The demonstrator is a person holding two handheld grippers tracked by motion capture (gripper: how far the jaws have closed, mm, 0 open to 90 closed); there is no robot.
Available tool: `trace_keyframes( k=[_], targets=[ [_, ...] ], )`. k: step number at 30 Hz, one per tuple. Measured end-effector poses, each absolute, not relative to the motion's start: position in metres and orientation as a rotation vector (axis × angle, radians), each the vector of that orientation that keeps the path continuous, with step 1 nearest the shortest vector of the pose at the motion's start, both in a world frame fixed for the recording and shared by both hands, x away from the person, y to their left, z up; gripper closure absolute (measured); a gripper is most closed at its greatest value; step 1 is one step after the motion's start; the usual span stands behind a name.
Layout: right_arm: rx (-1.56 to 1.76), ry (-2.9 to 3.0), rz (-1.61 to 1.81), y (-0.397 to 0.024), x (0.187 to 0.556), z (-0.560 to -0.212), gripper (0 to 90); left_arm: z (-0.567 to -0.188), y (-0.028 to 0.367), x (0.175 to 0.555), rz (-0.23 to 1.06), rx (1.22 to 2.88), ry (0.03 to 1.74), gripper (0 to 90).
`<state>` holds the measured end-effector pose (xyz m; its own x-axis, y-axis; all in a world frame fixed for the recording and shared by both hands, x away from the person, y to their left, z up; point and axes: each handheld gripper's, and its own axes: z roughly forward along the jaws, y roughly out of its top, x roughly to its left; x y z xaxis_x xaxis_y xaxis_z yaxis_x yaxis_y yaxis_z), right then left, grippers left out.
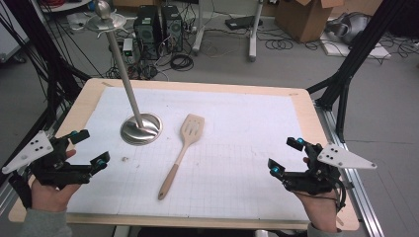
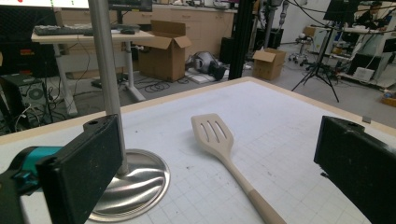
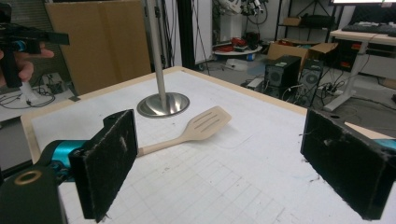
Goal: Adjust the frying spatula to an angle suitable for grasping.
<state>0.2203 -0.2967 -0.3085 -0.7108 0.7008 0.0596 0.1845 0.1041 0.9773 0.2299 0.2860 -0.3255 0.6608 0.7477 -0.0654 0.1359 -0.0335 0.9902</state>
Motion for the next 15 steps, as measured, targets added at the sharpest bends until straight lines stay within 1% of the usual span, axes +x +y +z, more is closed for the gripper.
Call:
trace_keyframes(
  k=[7,15],
  targets=[
    [0.868,1.967,1.647,-0.2972,0.2208,-0.3109,10.0,-0.3285,0.2848,0.231,0.566,1.558,0.767,1.7],
    [0.86,1.97,1.675,-0.2941,0.2217,-0.3111,10.0,-0.3225,0.2819,0.2274,0.571,1.533,0.759,1.8]
  ],
)
